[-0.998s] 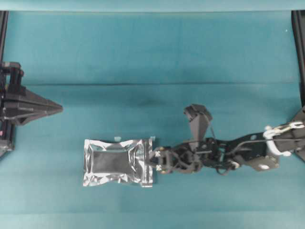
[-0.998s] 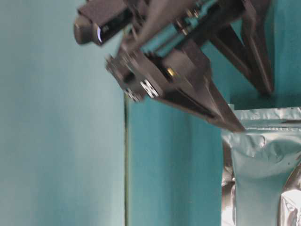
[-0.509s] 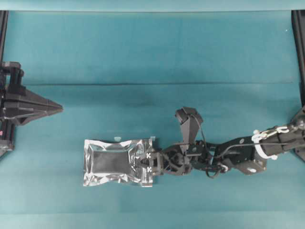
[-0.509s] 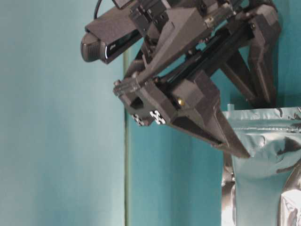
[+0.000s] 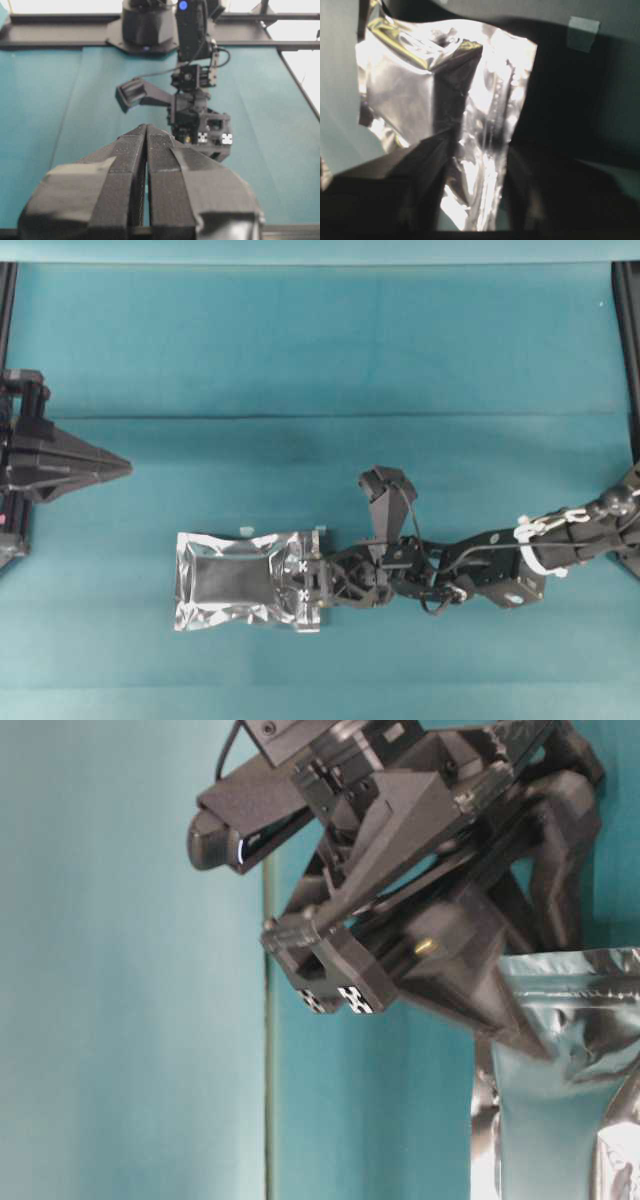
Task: Hand over the silver zip bag and make it stand upright.
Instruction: 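Close the right gripper on the bag's right edge, then lift the bag with the right gripper and swing it upright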
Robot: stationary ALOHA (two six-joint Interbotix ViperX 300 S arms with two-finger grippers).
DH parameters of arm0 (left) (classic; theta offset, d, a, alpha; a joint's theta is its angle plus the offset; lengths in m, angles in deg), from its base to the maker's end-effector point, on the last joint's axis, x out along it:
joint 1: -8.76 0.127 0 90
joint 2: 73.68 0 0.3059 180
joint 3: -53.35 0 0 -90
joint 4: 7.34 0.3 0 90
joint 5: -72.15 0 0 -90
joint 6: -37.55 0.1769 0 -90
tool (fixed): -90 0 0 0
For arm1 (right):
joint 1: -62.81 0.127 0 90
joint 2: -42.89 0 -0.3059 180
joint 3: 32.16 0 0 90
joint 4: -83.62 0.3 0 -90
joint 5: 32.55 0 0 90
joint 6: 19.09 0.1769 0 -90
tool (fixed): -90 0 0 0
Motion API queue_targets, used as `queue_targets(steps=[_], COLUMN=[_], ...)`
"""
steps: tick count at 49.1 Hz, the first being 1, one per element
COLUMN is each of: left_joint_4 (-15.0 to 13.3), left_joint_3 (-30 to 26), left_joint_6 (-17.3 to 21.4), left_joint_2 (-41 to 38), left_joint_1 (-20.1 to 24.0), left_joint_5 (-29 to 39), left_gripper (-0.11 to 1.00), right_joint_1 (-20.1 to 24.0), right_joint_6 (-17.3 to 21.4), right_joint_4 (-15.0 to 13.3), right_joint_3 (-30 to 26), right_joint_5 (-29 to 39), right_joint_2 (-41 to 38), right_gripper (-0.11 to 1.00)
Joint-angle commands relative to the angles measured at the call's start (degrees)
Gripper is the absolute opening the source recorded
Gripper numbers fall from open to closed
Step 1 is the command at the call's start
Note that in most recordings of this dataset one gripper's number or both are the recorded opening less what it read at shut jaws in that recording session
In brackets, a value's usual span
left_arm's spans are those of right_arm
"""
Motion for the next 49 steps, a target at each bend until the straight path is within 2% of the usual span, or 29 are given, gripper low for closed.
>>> queue_targets(steps=[1, 6, 10, 18, 24, 37, 49], left_joint_4=[0.09, 0.09, 0.09, 0.09, 0.09, 0.09, 0.09], left_joint_3=[-1.23, -1.23, -1.23, -1.23, -1.23, -1.23, -1.14], left_joint_6=[0.18, 0.18, 0.18, 0.18, 0.09, 0.09, 0.09], left_joint_2=[-0.26, -0.18, -0.18, -0.09, -0.09, -0.09, 0.09], left_joint_1=[0.09, 0.09, 0.09, 0.09, 0.09, 0.00, 0.09], left_joint_5=[-0.35, -0.26, -0.26, -0.26, -0.26, -0.26, -0.09], left_gripper=[-0.01, -0.01, -0.01, -0.01, -0.01, -0.01, -0.01], right_joint_1=[-0.70, -0.97, -1.32, -2.64, -4.83, -10.11, -13.62], right_joint_6=[0.09, -0.79, -2.81, -8.61, -15.21, -33.22, -46.23], right_joint_4=[0.09, -0.18, -0.35, -0.44, -1.76, -2.99, -3.69], right_joint_3=[0.09, 0.09, 0.09, -0.09, -1.14, -7.38, -14.94], right_joint_5=[0.00, -0.18, 0.18, 3.69, 9.40, 33.31, 50.63], right_joint_2=[-0.09, 0.62, 1.67, 4.75, 8.79, 16.35, 18.28], right_gripper=[0.35, 0.10, 0.01, 0.01, 0.01, 0.01, 0.01])
